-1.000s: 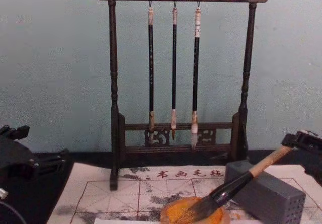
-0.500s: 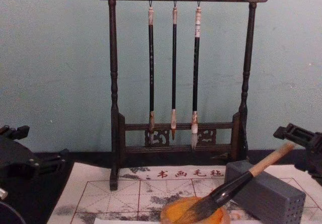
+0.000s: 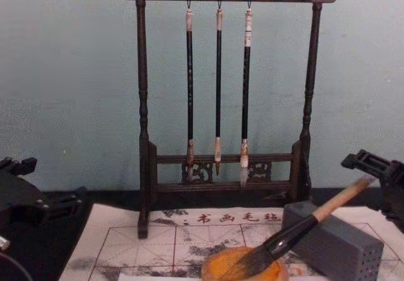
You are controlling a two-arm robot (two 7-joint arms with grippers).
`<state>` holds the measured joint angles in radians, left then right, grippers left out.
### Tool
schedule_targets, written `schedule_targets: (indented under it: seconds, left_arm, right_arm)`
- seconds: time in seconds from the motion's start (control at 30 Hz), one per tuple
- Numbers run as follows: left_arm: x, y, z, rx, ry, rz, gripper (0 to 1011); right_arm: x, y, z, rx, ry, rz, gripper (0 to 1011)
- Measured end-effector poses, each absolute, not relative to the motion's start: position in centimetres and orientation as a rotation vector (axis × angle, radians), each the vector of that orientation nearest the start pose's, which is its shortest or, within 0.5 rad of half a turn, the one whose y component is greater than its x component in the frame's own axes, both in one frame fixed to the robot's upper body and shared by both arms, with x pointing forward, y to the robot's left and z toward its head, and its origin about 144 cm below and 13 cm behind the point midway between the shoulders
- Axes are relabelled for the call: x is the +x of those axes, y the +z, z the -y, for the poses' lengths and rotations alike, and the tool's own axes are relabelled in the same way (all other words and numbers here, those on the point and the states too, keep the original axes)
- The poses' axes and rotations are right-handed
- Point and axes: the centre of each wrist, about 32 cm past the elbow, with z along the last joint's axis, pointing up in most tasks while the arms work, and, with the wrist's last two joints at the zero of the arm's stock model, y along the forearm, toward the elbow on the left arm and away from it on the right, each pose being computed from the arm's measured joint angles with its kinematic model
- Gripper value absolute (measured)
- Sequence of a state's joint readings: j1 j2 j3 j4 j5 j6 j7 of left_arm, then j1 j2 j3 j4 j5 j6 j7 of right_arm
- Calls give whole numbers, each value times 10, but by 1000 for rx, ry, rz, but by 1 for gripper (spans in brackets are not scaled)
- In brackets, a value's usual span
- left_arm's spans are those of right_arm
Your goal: Pick up the brush from the inkstone, write on the paper, then place the brush back to its original position.
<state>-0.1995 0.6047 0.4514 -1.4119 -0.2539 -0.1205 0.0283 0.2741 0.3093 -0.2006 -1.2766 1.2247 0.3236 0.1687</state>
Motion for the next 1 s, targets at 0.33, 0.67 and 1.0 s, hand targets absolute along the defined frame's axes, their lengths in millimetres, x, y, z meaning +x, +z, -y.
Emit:
schedule_targets:
  seconds: [0.33, 0.67, 1.0]
  left_arm:
    - [489, 1140, -310, 304, 1248, 285, 1001]
    - [489, 1140, -310, 304, 1248, 285, 1001]
    - [489, 1140, -310, 304, 1248, 285, 1001]
  right_arm:
    - [532, 1145, 285, 416, -1083, -920, 1002]
    - [533, 1146, 286, 421, -1072, -928, 1002]
    - [533, 1146, 286, 420, -1072, -927, 1002]
